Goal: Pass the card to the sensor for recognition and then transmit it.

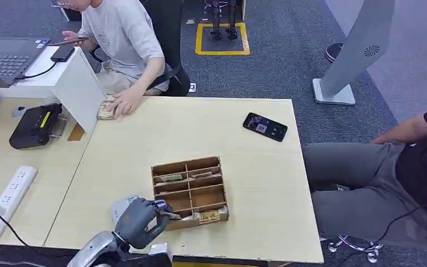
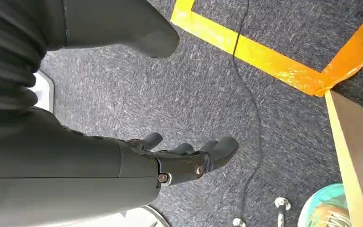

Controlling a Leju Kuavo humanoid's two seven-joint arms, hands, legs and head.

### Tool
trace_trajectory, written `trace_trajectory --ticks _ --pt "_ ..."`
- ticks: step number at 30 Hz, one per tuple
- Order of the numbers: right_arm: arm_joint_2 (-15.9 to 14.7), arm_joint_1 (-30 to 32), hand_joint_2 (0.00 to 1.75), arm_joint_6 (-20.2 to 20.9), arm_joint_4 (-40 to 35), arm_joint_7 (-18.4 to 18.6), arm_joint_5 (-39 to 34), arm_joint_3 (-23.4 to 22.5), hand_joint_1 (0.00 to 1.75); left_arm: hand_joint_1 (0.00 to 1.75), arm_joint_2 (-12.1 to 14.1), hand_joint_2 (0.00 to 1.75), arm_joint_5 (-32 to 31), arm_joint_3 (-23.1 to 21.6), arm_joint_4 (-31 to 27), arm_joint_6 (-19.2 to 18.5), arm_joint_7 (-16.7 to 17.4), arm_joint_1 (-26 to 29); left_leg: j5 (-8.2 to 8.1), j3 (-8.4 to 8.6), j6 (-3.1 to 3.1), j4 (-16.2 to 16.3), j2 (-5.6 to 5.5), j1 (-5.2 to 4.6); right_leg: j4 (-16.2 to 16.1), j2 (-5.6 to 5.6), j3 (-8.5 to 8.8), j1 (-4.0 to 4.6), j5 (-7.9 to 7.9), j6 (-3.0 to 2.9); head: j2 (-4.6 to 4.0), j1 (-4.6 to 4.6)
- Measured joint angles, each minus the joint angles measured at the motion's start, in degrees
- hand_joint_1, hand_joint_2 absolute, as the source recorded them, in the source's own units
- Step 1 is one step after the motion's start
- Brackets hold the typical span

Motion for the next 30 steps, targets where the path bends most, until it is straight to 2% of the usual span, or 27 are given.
trace_trajectory --ticks 3,4,7,10,14,19,24,26,28,30 --pt "0.0 0.0 1.75 0.0 0.0 -0.4 -0.4 0.1 0.00 1.75 1.8 1.75 5.9 1.0 -4.4 -3.2 -2.2 -1.8 0.03 -0.01 0.02 0.0 -0.02 0.02 0.0 -0.01 0.00 0.01 0.01 -0.01 0.00 0.00" --pt "0.0 0.0 1.75 -0.1 0.0 -0.5 -0.6 0.1 0.00 1.75 2.9 1.75 8.5 1.9 -7.1 -5.3 -2.7 -3.2 0.03 -0.01 0.01 0.0 -0.03 0.02 0.0 -0.05 0.00 0.02 0.03 -0.03 0.00 -0.02" --pt "0.0 0.0 1.75 -0.1 0.0 -1.1 -1.2 0.1 0.00 1.75 5.4 1.75 13.2 4.3 -12.8 -9.6 -3.2 -7.0 0.06 0.00 -0.02 0.0 -0.04 0.03 0.1 -0.04 0.01 0.02 0.04 -0.03 0.00 0.00" --pt "0.0 0.0 1.75 -0.1 0.1 -1.6 -1.9 0.1 0.00 1.75 8.1 1.75 16.6 7.3 -17.4 -12.0 -3.2 -9.7 0.07 0.02 -0.04 0.0 -0.02 0.02 0.1 -0.01 0.01 0.02 0.04 -0.04 0.00 0.00" --pt "0.0 0.2 1.75 -0.4 0.3 -1.6 -2.4 0.1 0.00 1.75 11.4 1.75 19.7 12.3 -21.6 -12.3 -3.4 -10.6 0.07 0.02 -0.05 0.0 0.00 0.03 0.1 0.01 0.00 0.02 0.03 -0.04 0.00 0.00" --pt "0.0 0.3 1.75 -0.9 0.6 -1.6 -2.9 0.1 0.00 1.75 13.0 1.75 20.6 16.8 -24.3 -12.0 -4.1 -9.9 0.07 0.00 -0.04 0.0 -0.01 0.02 0.1 0.00 -0.01 0.02 0.02 -0.05 0.00 0.00" --pt "0.0 0.3 1.75 -1.0 0.9 -1.6 -2.9 0.1 0.00 1.75 13.4 1.75 18.0 19.0 -24.7 -10.3 -3.1 -8.9 0.07 0.00 -0.04 0.0 -0.01 0.02 0.1 0.00 0.00 0.01 0.02 -0.04 0.00 0.00" --pt "0.0 0.4 1.75 -1.0 1.0 -1.5 -2.9 0.3 0.00 1.75 13.5 1.75 11.3 19.6 -24.7 -7.3 -0.1 -8.6 0.07 0.01 -0.04 0.0 -0.01 0.01 0.1 -0.01 0.00 0.01 0.03 -0.04 0.00 0.02" --pt "0.0 0.4 1.75 -1.0 1.1 -1.4 -2.9 0.7 0.00 1.75 13.8 1.75 0.1 20.2 -23.6 -3.1 4.8 -8.6 0.07 0.03 -0.04 0.0 -0.01 0.01 0.1 0.00 0.00 0.01 0.03 -0.04 0.00 0.00" --pt "0.0 0.5 1.75 -1.0 1.1 -1.3 -2.9 0.9 0.00 1.75 13.9 1.75 -3.5 20.3 -22.5 -1.7 6.6 -8.5 0.07 0.03 -0.05 0.0 -0.01 0.02 0.1 0.00 -0.01 0.01 0.03 -0.04 0.00 0.00"
